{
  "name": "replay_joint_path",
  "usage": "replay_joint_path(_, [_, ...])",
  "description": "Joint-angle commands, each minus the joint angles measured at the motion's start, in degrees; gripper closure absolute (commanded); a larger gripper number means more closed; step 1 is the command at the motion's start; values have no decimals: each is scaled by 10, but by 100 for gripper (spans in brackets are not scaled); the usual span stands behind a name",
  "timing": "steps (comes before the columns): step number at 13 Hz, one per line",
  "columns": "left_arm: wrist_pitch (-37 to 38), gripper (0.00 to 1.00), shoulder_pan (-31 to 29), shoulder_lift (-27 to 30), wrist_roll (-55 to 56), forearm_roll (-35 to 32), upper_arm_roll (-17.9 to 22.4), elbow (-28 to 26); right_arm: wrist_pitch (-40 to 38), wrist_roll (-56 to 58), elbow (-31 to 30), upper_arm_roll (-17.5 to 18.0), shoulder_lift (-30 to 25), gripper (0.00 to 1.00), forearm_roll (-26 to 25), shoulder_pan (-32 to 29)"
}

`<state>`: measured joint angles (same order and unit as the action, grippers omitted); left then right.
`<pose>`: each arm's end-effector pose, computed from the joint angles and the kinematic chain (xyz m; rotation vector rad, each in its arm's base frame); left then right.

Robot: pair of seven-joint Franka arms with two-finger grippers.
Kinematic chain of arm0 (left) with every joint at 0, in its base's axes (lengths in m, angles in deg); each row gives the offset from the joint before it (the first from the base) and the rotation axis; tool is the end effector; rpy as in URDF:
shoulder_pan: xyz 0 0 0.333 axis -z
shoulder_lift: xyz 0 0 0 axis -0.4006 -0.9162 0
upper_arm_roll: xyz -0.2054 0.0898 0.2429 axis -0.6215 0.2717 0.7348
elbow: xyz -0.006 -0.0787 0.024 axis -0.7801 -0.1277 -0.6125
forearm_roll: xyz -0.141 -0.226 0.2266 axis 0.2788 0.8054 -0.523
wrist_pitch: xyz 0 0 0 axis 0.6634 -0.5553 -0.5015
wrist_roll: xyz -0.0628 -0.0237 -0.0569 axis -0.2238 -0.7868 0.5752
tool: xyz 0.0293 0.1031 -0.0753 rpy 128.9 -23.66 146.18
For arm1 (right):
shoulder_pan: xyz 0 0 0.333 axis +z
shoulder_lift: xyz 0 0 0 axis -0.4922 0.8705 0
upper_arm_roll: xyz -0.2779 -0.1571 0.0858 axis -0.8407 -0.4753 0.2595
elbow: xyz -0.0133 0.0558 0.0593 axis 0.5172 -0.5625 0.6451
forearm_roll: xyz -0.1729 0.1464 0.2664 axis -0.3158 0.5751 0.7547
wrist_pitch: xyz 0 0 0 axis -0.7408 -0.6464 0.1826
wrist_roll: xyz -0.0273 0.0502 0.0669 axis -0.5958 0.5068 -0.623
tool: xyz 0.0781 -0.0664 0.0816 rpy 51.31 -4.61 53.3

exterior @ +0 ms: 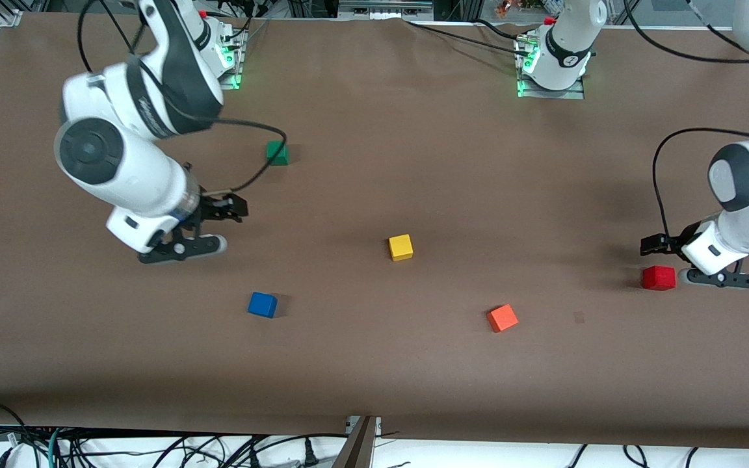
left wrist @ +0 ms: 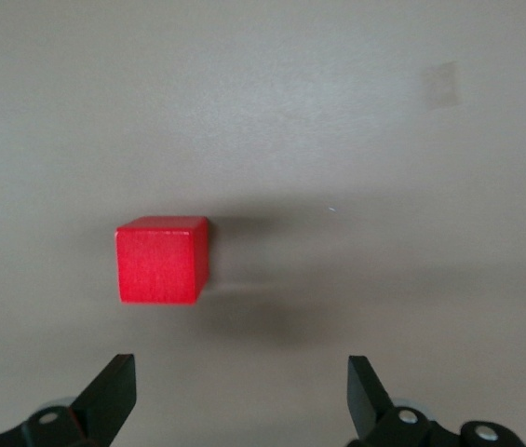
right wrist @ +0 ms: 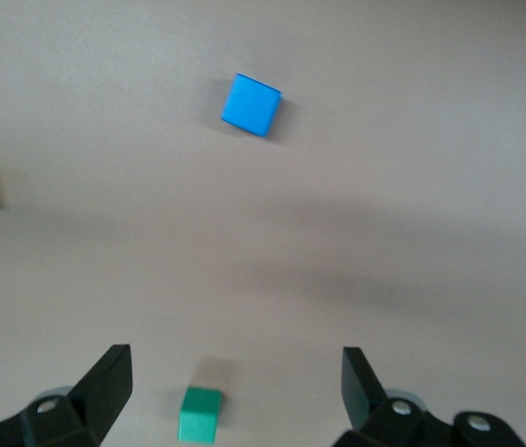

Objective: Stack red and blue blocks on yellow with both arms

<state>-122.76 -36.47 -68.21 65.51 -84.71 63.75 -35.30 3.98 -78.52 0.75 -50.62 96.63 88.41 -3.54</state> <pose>0.5927 0.1294 0.2986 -3.1219 0.1546 0.1111 0.5842 0.2068 0.4932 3.1155 0.2526 -0.1752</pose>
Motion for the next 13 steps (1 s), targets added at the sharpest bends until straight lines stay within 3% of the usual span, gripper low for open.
replay_joint_path(1, [-57,0,-2,-30,-24,-10,7,-15,-52,20,-17,-37,-61,0,15,1])
replay_joint_path(6, [-124,0,-11,-61,-73,-6,24,-12,-65,44,-111,-103,-178,0,5,2])
replay_joint_path(9, [-138,0,-11,-82,-73,-4,27,-1,-70,84,-107,-127,-185,0,3,2])
replay_joint_path(12, [-168,0,-11,-89,-73,-4,31,-1,-65,87,-106,-123,-182,0,-4,-2])
replay_joint_path(13, [-169,0,-11,-90,-73,-4,32,-1,-65,89,-106,-106,-182,0,-10,-25])
